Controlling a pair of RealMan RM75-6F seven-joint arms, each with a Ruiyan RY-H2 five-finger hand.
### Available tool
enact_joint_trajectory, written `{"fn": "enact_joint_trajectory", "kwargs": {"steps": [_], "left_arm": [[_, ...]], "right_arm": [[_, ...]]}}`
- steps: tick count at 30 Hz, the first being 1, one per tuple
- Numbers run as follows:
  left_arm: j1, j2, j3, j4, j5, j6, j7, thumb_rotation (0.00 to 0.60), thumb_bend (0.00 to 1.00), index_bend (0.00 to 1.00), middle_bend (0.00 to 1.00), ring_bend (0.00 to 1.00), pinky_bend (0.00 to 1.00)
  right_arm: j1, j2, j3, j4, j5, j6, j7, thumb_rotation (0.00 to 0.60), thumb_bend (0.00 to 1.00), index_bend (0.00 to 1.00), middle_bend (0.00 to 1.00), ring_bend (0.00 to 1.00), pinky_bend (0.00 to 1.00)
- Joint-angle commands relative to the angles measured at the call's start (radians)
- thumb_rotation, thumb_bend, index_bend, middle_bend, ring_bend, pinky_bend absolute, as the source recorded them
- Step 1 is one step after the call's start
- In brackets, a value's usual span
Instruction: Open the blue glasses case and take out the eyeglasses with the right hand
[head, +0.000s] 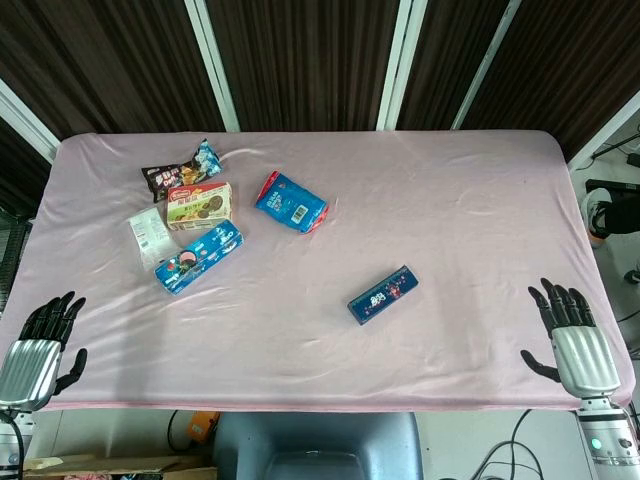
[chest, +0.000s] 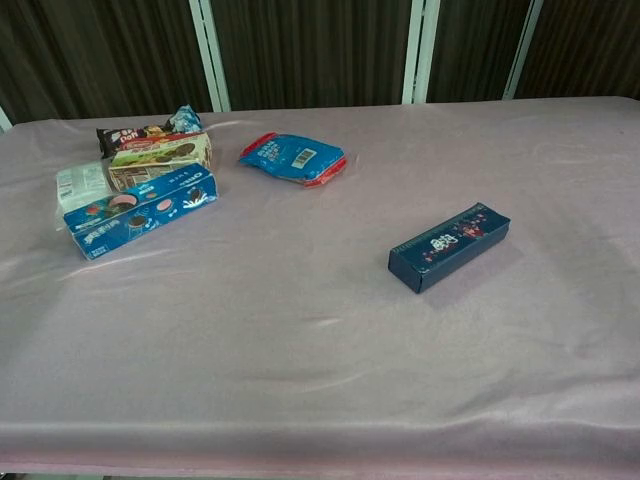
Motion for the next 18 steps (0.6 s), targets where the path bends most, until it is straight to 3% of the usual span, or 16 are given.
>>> {"fn": "enact_joint_trajectory", "kwargs": {"steps": [1, 12, 14, 18], "left_arm": [[-0.001, -0.002, 0.000, 0.000, -0.001, -0.001, 0.003, 0.600, 0.44, 0.00, 0.00, 0.00, 0.11], [-0.005, -0.001, -0.003, -0.001, 0.000, -0.003, -0.004, 0.600, 0.44, 0.00, 0.01, 0.00, 0.11], [-0.006, 0.000, -0.003, 0.002, -0.005, -0.008, -0.007, 0.600, 0.44, 0.00, 0.00, 0.00, 0.11], [-0.009, -0.004, -0.011, 0.001, -0.017, -0.012, 0.000, 0.600, 0.44, 0.00, 0.01, 0.00, 0.11]], "right_arm": [[0.000, 0.000, 0.002, 0.001, 0.004, -0.001, 0.002, 0.600, 0.34, 0.00, 0.00, 0.00, 0.00], [0.045, -0.030, 0.023, 0.056, -0.017, -0.032, 0.035, 0.600, 0.34, 0.00, 0.00, 0.00, 0.00], [0.092, -0.056, 0.038, 0.105, -0.032, -0.075, 0.041, 0.600, 0.34, 0.00, 0.00, 0.00, 0.00], [0.261, -0.153, 0.075, 0.215, -0.048, -0.268, 0.003, 0.600, 0.33, 0.00, 0.00, 0.00, 0.00]]}}
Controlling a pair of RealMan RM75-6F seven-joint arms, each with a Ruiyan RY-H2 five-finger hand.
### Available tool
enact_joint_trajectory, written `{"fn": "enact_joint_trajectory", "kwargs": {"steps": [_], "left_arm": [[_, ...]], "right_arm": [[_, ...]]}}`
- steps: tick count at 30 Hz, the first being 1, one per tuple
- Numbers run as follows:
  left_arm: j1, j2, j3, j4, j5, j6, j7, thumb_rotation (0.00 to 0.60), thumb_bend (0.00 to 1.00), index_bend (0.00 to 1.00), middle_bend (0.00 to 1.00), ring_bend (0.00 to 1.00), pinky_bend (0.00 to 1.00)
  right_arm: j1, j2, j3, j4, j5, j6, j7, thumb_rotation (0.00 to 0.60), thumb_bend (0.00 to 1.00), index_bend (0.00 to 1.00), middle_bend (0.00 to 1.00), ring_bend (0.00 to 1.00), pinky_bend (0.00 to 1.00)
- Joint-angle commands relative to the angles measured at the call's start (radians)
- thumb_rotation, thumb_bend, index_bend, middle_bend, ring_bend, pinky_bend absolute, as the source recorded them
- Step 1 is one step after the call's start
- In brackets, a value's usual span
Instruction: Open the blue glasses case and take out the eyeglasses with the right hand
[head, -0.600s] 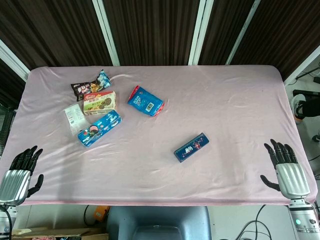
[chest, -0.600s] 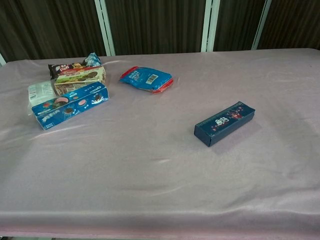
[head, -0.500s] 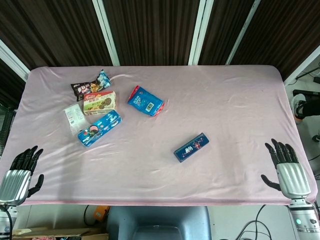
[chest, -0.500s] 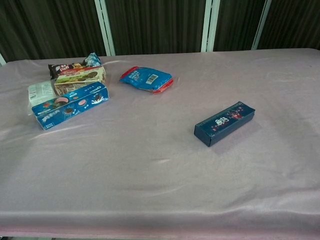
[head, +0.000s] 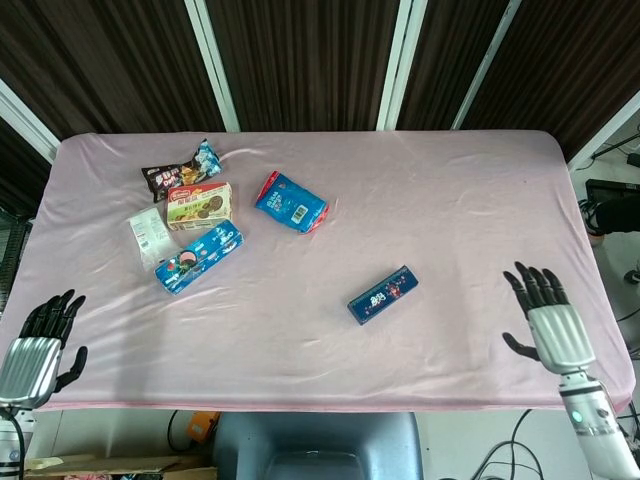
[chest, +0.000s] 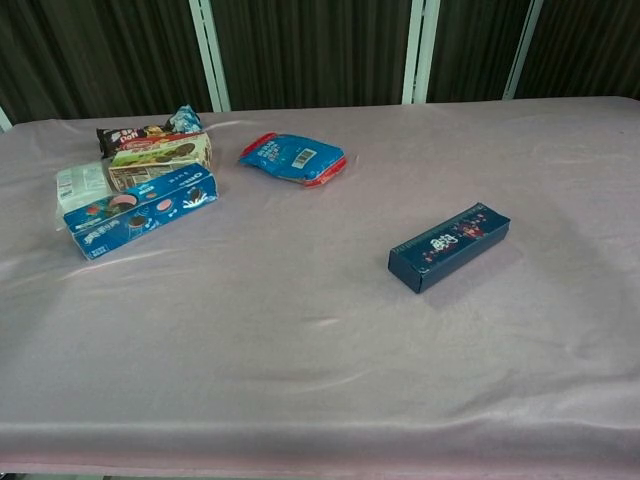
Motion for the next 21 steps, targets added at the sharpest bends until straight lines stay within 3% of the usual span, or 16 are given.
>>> {"fn": "enact_joint_trajectory", "kwargs": {"steps": [1, 9, 21], "left_arm": [[-0.002, -0.003, 0.000, -0.002, -0.005, -0.005, 0.008, 0.600, 0.44, 0.00, 0.01, 0.00, 0.11], [-0.006, -0.004, 0.003, -0.004, -0.001, -0.009, 0.015, 0.600, 0.44, 0.00, 0.01, 0.00, 0.12], [-0.002, 0.001, 0.007, -0.003, 0.005, -0.001, 0.002, 0.600, 0.44, 0.00, 0.01, 0.00, 0.11]], "right_arm": [[0.158, -0.101, 0.036, 0.107, -0.020, -0.178, -0.032, 0.600, 0.34, 0.00, 0.00, 0.00, 0.00], [0.292, -0.228, 0.054, 0.170, 0.025, -0.338, -0.147, 0.600, 0.33, 0.00, 0.00, 0.00, 0.00], [0.387, -0.358, 0.063, 0.213, 0.093, -0.419, -0.249, 0.600, 0.34, 0.04, 0.00, 0.00, 0.00]]}}
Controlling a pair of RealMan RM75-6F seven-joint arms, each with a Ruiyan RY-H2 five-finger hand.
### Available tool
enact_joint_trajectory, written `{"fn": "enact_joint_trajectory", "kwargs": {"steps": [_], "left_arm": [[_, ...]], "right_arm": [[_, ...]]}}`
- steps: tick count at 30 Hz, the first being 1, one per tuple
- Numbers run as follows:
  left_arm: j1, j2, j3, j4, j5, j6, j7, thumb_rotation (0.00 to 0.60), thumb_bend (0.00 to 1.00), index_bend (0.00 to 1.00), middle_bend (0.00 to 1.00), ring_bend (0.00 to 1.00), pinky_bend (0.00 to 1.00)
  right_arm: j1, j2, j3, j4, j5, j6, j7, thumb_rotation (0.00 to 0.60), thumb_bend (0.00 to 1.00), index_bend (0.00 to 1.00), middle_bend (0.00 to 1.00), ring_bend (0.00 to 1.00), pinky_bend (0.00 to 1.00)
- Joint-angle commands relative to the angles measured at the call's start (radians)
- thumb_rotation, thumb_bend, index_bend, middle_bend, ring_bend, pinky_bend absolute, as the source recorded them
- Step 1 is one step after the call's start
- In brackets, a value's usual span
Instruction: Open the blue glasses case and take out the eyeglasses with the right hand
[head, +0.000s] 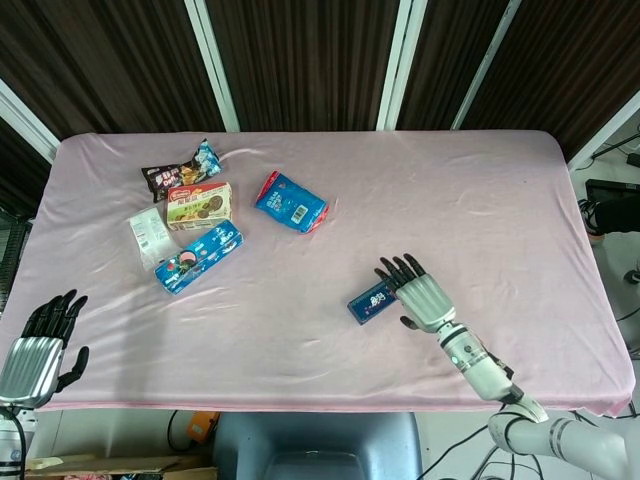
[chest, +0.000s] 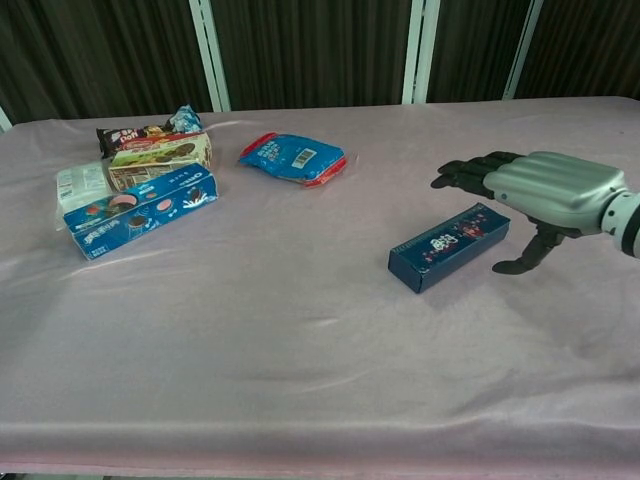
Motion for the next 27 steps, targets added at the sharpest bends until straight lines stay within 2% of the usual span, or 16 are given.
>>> {"fn": "enact_joint_trajectory", "kwargs": {"steps": [1, 8, 16, 21, 27], "left_arm": [[0.002, -0.001, 0.000, 0.000, -0.001, 0.003, 0.004, 0.600, 0.44, 0.00, 0.01, 0.00, 0.11], [0.001, -0.003, 0.002, -0.002, -0.004, -0.003, 0.015, 0.600, 0.44, 0.00, 0.01, 0.00, 0.12], [-0.001, 0.000, 0.004, -0.002, -0.004, -0.009, 0.012, 0.600, 0.44, 0.00, 0.01, 0.00, 0.12], [0.001, 0.004, 0.006, -0.006, -0.006, -0.009, 0.010, 0.600, 0.44, 0.00, 0.01, 0.00, 0.12], [0.003, 0.009, 0.010, -0.009, 0.000, -0.006, 0.004, 0.600, 0.44, 0.00, 0.02, 0.00, 0.12]], "right_arm": [[0.029, -0.043, 0.012, 0.022, 0.026, -0.017, -0.035, 0.600, 0.33, 0.05, 0.00, 0.00, 0.00], [0.091, -0.142, 0.050, 0.080, 0.106, -0.057, -0.104, 0.600, 0.34, 0.05, 0.00, 0.00, 0.00], [0.132, -0.205, 0.085, 0.108, 0.206, -0.078, -0.149, 0.600, 0.33, 0.05, 0.00, 0.00, 0.00], [0.110, -0.147, 0.062, 0.030, 0.204, -0.054, -0.129, 0.600, 0.33, 0.04, 0.00, 0.00, 0.00], [0.045, -0.005, 0.018, -0.109, 0.150, 0.033, -0.079, 0.600, 0.34, 0.04, 0.00, 0.00, 0.00]]}}
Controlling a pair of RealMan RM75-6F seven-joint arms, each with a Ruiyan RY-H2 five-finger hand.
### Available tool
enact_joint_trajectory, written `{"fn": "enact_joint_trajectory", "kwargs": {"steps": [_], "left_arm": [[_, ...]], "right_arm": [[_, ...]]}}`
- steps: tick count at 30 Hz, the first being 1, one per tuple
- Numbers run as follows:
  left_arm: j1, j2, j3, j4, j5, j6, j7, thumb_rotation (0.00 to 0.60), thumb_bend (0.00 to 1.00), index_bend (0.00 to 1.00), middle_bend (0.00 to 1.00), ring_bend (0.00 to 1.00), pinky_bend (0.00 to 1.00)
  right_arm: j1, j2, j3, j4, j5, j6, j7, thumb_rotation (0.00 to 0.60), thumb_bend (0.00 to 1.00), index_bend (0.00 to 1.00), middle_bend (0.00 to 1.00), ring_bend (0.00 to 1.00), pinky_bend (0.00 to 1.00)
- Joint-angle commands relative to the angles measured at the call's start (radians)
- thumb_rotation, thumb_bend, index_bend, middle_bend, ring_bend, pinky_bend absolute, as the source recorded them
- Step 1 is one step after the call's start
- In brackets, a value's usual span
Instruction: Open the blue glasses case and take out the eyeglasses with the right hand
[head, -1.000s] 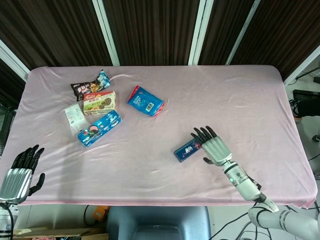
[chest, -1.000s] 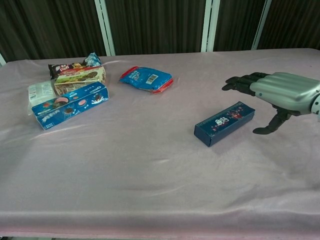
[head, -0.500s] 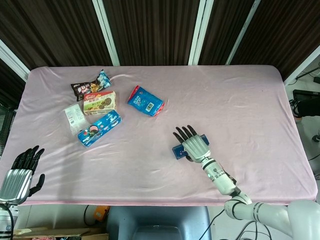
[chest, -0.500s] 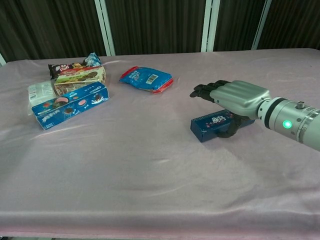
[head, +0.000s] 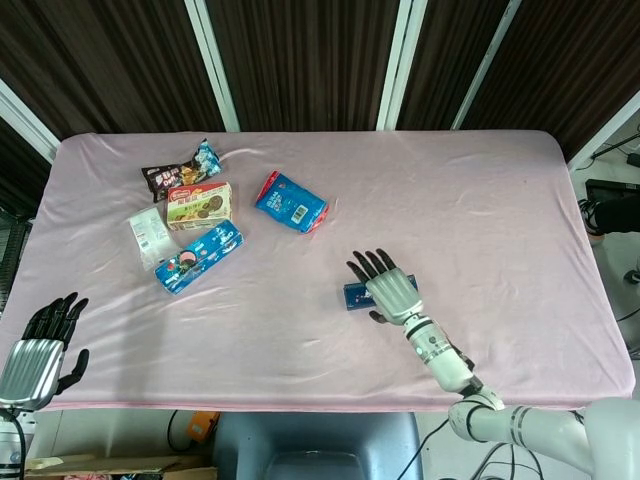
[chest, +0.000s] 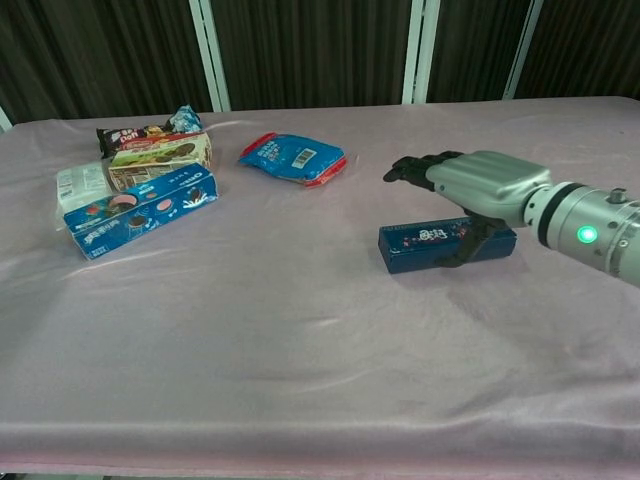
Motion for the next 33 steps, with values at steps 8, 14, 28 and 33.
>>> {"fn": "enact_joint_trajectory", "kwargs": {"steps": [8, 14, 28, 33], "left_arm": [[0.005, 0.000, 0.003, -0.003, 0.008, 0.010, 0.000, 0.600, 0.44, 0.00, 0.02, 0.01, 0.13], [-0.004, -0.009, 0.012, -0.005, 0.016, -0.011, 0.027, 0.600, 0.44, 0.00, 0.02, 0.01, 0.13], [-0.004, -0.010, 0.008, -0.007, 0.005, -0.013, 0.035, 0.600, 0.44, 0.00, 0.03, 0.02, 0.13], [0.004, -0.022, -0.009, 0.000, -0.017, 0.010, 0.061, 0.600, 0.44, 0.00, 0.03, 0.02, 0.13]], "right_arm": [[-0.078, 0.153, -0.068, -0.019, -0.067, 0.082, 0.119, 0.600, 0.34, 0.21, 0.00, 0.00, 0.00], [-0.076, 0.117, -0.086, 0.103, -0.094, 0.071, 0.236, 0.600, 0.34, 0.32, 0.00, 0.00, 0.00], [-0.038, 0.029, -0.077, 0.241, -0.110, 0.047, 0.326, 0.600, 0.38, 0.44, 0.00, 0.00, 0.00], [-0.033, 0.025, -0.078, 0.247, -0.113, 0.049, 0.313, 0.600, 0.43, 0.45, 0.00, 0.00, 0.00]]}}
